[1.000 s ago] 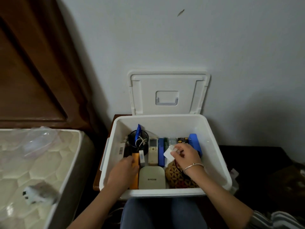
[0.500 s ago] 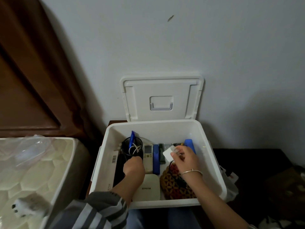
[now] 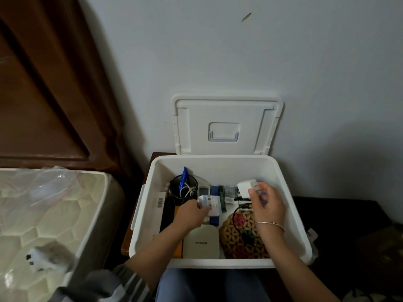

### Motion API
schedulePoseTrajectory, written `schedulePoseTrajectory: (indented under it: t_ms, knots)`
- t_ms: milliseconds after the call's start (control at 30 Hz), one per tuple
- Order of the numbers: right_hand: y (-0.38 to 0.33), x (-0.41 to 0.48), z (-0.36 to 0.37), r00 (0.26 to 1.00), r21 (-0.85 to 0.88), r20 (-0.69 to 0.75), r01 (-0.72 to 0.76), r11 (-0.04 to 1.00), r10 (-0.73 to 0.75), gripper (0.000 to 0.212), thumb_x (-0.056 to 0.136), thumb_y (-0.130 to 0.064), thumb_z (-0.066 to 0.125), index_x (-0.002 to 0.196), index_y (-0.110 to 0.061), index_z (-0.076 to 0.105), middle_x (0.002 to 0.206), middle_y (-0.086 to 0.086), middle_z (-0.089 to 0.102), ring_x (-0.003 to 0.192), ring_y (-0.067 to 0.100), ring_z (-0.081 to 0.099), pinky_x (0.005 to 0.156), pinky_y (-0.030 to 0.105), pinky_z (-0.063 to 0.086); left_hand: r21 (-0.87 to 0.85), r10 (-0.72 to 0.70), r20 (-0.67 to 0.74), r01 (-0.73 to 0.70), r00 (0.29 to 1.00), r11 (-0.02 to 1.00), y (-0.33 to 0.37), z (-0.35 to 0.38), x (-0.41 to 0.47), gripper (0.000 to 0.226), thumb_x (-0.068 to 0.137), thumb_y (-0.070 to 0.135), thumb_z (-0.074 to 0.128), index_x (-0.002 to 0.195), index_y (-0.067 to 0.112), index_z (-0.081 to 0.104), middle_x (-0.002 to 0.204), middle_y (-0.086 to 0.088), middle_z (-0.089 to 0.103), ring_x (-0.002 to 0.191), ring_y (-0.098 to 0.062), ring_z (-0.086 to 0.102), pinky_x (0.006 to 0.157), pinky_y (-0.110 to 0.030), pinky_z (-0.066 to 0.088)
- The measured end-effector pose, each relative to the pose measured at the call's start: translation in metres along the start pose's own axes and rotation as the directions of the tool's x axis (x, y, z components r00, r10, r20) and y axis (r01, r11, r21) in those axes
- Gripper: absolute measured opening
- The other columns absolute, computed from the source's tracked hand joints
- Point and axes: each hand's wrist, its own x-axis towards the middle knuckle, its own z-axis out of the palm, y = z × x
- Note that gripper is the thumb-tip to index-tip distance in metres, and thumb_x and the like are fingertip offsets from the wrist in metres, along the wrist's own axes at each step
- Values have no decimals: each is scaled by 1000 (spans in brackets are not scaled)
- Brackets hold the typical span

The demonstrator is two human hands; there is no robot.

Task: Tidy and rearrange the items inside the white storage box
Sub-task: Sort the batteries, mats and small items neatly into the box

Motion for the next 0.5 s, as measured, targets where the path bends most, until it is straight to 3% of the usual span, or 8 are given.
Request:
schedulePoseTrajectory:
  t_ms: [200,333,433,500]
  knots:
    - [2,2,-2,999,32,-35,-32,999,33,25,86,-14,68,109,-6,65,97,4,64,85,15,60,68,11,43,22,22,-23,-21,999,1000,27,26,21,41,96,36,53,61,17,46,61,1,49,61,-17,52,60,-29,42]
    - [5,1,2,995,17,46,-87,996,86,26,86,-17,67,110,-9,65,101,5,65,89,17,60,77,24,49,39,145,-183,-141,972,989,33,7,9,38,95,40,52,64,18,50,60,3,55,52,-10,51,55,-27,46]
    - [-3,-1,14,977,-28,209,-43,999,48,22,84,-16,70,104,-10,66,100,4,63,90,17,60,77,20,46,54,200,-392,-194,898,979,17,-35,-16,29,93,48,52,74,26,56,61,5,61,53,-3,58,45,-12,43]
    - [-16,-4,31,915,-72,403,58,996,-24,23,82,-15,72,103,-8,66,98,4,62,87,17,59,77,21,46,-5,222,-573,-274,789,962,1,-67,-36,27,91,48,53,73,29,55,60,11,61,54,2,58,42,-11,41]
